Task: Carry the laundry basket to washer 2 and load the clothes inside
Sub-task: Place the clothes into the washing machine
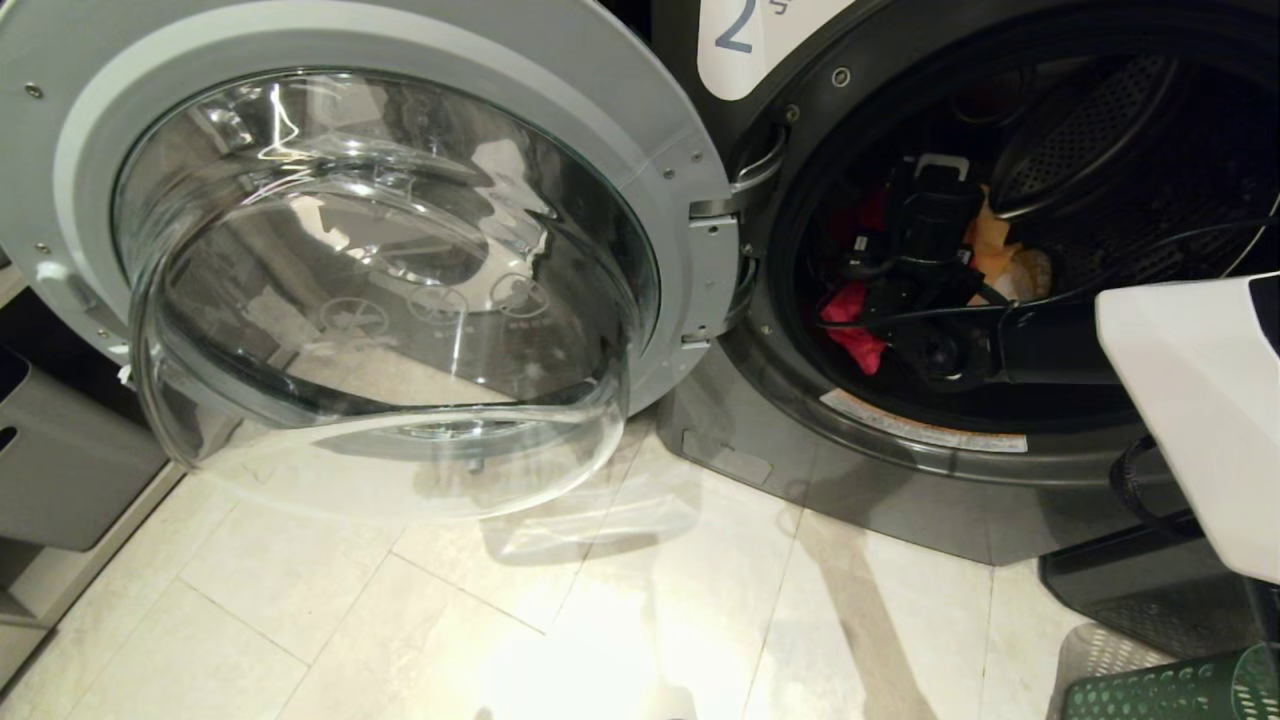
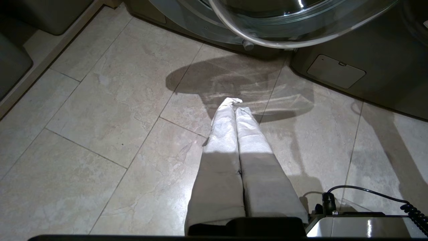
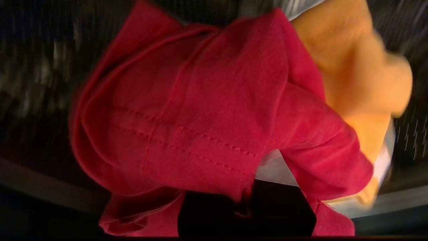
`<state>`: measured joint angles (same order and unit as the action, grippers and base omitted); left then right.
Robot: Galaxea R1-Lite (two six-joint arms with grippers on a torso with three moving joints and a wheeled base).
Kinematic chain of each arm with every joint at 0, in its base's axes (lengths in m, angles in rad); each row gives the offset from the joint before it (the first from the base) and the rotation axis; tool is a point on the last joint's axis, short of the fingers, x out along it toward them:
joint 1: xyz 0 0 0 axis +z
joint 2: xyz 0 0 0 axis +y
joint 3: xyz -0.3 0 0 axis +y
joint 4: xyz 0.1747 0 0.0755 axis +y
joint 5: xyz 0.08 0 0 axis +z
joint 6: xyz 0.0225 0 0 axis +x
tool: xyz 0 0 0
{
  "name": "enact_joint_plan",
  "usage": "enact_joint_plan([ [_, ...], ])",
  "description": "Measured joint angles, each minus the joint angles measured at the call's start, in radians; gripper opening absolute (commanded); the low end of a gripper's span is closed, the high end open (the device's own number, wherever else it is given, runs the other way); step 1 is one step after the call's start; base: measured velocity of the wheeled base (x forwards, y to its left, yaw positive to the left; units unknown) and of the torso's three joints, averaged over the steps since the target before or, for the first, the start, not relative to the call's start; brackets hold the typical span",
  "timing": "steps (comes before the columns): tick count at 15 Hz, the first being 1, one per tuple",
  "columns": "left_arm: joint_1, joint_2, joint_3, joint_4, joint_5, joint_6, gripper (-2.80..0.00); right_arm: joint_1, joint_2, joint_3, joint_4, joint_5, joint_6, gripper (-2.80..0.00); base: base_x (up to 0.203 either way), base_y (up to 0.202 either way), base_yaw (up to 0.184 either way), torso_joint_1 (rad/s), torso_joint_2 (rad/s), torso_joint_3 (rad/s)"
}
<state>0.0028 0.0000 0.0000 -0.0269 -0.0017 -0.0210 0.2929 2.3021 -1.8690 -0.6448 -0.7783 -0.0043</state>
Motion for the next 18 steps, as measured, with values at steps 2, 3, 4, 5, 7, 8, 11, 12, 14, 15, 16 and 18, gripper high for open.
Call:
enact_joint_plan([
  [2, 0.0, 0.0, 0.0, 0.0, 0.0, 0.0, -2.8, -0.031, 0.073, -0.069, -0.138, 0.001, -0.138, -2.8, 0.0, 0.0, 0.0, 0.0, 0.0, 0.0],
  [3, 0.0, 0.0, 0.0, 0.0, 0.0, 0.0, -2.8, -0.044, 0.095, -0.081, -0.208, 0.005, -0.191, -2.8, 0.0, 0.0, 0.0, 0.0, 0.0, 0.0],
  [4, 0.0, 0.0, 0.0, 0.0, 0.0, 0.0, -2.8, -0.057, 0.113, -0.089, -0.282, 0.007, -0.234, -2.8, 0.0, 0.0, 0.0, 0.0, 0.0, 0.0],
  [5, 0.0, 0.0, 0.0, 0.0, 0.0, 0.0, -2.8, -0.07, 0.125, -0.093, -0.342, 0.01, -0.271, -2.8, 0.0, 0.0, 0.0, 0.0, 0.0, 0.0],
  [7, 0.0, 0.0, 0.0, 0.0, 0.0, 0.0, -2.8, -0.099, 0.135, -0.096, -0.416, 0.02, -0.309, -2.8, 0.0, 0.0, 0.0, 0.0, 0.0, 0.0],
  [8, 0.0, 0.0, 0.0, 0.0, 0.0, 0.0, -2.8, -0.109, 0.136, -0.097, -0.431, 0.022, -0.31, -2.8, 0.0, 0.0, 0.0, 0.0, 0.0, 0.0],
  [11, 0.0, 0.0, 0.0, 0.0, 0.0, 0.0, -2.8, -0.112, 0.139, -0.097, -0.433, 0.053, -0.31, 0.0, 0.0, 0.0, 0.0, 0.0, 0.0, 0.0],
  [12, 0.0, 0.0, 0.0, 0.0, 0.0, 0.0, -2.8, -0.113, 0.139, -0.097, -0.431, 0.063, -0.31, 0.0, 0.0, 0.0, 0.0, 0.0, 0.0, 0.0],
  [14, 0.0, 0.0, 0.0, 0.0, 0.0, 0.0, -2.8, -0.111, 0.14, -0.096, -0.421, 0.065, -0.307, 0.0, 0.0, 0.0, 0.0, 0.0, 0.0, 0.0],
  [15, 0.0, 0.0, 0.0, 0.0, 0.0, 0.0, -2.8, -0.108, 0.141, -0.095, -0.402, 0.065, -0.302, 0.0, 0.0, 0.0, 0.0, 0.0, 0.0, 0.0],
  [16, 0.0, 0.0, 0.0, 0.0, 0.0, 0.0, -2.8, -0.108, 0.142, -0.094, -0.377, 0.064, -0.288, 0.0, 0.0, 0.0, 0.0, 0.0, 0.0, 0.0],
  [18, 0.0, 0.0, 0.0, 0.0, 0.0, 0.0, -2.8, -0.111, 0.144, -0.087, -0.303, 0.062, -0.218, 0.0, 0.0, 0.0, 0.0, 0.0, 0.0, 0.0],
])
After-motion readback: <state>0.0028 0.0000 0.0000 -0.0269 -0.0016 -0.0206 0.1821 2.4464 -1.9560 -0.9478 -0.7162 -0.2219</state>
